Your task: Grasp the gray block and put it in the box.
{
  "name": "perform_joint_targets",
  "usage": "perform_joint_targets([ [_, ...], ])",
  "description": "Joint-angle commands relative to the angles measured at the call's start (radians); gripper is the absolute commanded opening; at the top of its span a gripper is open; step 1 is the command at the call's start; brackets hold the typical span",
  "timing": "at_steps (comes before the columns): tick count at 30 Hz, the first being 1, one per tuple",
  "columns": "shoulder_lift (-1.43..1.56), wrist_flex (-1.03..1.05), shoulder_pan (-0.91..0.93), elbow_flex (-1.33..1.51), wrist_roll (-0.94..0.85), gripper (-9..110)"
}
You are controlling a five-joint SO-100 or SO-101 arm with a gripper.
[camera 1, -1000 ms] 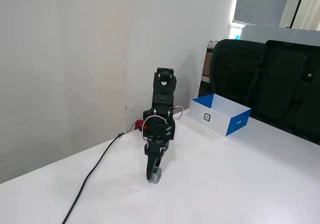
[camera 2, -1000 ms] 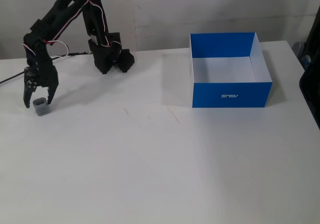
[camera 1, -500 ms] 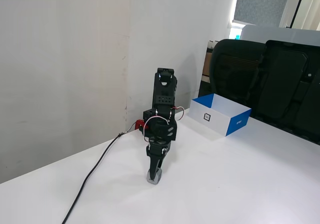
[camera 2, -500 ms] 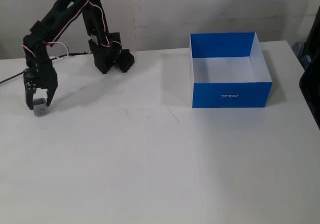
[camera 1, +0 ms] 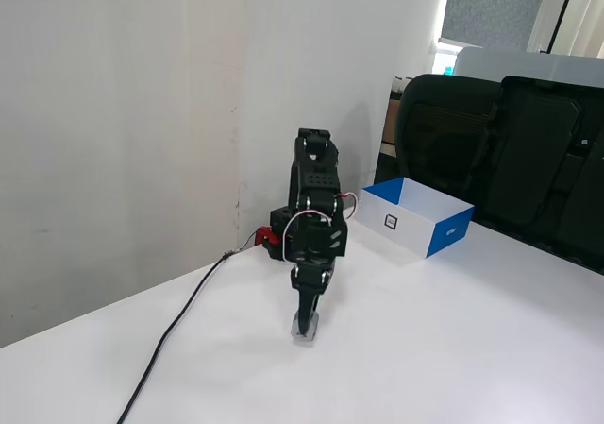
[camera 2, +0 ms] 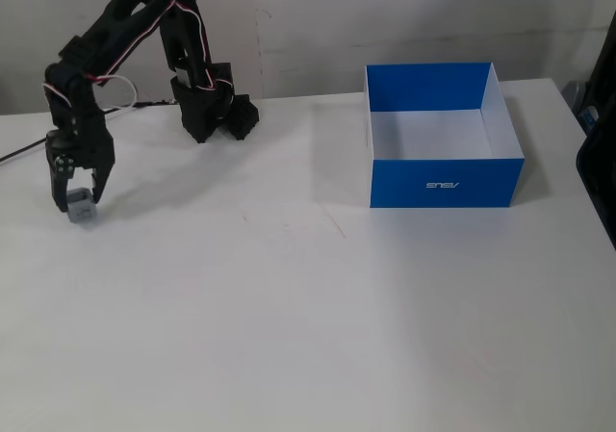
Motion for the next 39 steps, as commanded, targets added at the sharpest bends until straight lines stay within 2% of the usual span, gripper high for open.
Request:
perform_joint_targets([
  [1, 0.114, 0.075, 0.052, -0.184, 0.009, 8],
  [15, 0.115, 0.287, 0.407, -0.675, 0.012, 9],
  [39, 0.081, 0.54, 1.232, -1.029, 0.012, 9],
])
